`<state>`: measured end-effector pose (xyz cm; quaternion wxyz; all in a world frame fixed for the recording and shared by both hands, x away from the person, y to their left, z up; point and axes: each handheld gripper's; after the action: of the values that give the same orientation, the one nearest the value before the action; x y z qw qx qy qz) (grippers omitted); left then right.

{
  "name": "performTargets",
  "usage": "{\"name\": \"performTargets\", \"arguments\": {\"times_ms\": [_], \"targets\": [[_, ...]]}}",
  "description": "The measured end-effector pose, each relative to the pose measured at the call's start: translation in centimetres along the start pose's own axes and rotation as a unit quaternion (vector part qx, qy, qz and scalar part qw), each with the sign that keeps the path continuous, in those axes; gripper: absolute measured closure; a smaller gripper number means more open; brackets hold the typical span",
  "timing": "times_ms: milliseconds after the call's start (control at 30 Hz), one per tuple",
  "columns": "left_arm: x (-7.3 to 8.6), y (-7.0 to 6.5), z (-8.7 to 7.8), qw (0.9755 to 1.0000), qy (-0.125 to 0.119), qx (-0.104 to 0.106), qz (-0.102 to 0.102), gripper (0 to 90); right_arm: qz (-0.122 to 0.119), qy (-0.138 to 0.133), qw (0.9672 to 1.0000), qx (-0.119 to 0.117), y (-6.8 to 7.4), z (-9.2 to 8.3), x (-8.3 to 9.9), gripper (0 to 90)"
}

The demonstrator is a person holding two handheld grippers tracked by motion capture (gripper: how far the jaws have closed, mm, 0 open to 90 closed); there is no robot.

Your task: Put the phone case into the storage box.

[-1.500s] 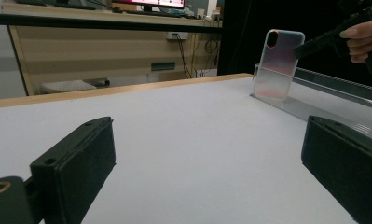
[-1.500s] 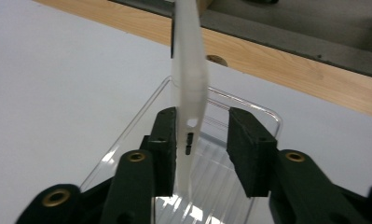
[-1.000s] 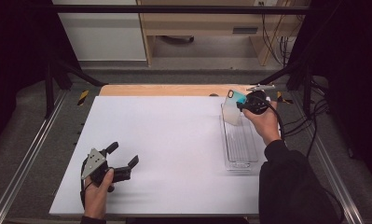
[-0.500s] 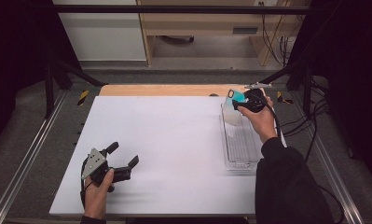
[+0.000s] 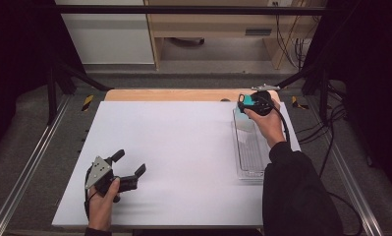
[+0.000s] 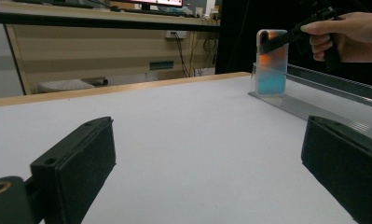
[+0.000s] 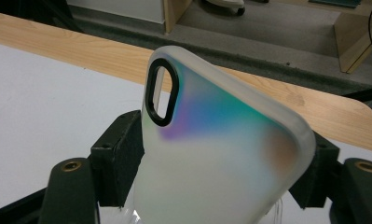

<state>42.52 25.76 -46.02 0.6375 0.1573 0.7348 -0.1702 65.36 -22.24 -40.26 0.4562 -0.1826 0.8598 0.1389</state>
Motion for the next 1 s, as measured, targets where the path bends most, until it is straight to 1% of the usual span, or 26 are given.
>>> {"name": "performTargets", "arguments": {"times_ms": [133, 200, 233, 367, 467, 833, 1000], "targets": [[0.0, 0.1, 0.0, 1.0, 0.001, -0.001, -0.001, 2.4, 0.004, -0.005, 0.9999, 0.009, 0.0, -0.2, 0.0, 17.9], [0.0, 0.1, 0.0, 1.0, 0.0, -0.001, 0.0, 2.4, 0.004, -0.008, 0.9999, 0.014, -0.1, -0.5, 0.0, 15.9], [0.0, 0.1, 0.0, 1.0, 0.0, -0.001, 0.001, 2.4, 0.008, -0.009, 0.9998, 0.015, -0.1, -0.6, 0.0, 15.5], [0.0, 0.0, 0.0, 1.0, 0.0, -0.001, 0.001, 2.4, 0.005, -0.015, 0.9998, 0.009, -0.1, -1.4, 0.0, 15.5], [0.0, 0.1, 0.0, 1.0, 0.0, -0.002, 0.001, 2.4, 0.007, -0.024, 0.9997, 0.004, 0.0, -2.0, 0.0, 15.5], [-0.1, 0.1, -0.1, 1.0, -0.001, -0.005, 0.001, 2.3, 0.013, -0.05, 0.9985, -0.016, 0.8, -4.1, -0.2, 10.1], [-0.1, 0.2, -0.2, 1.0, 0.0, -0.007, 0.002, 2.2, 0.024, -0.056, 0.9978, -0.025, 1.0, -4.9, -0.2, 7.1]]}}
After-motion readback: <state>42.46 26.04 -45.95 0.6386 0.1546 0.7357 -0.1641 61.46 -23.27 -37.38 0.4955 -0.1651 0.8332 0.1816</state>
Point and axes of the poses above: each handheld gripper's, and its own axes: z roughly forward along the jaws, x roughly out of its underside, y roughly to its left, and after that the axes turned 9 degrees about -x, right-handed
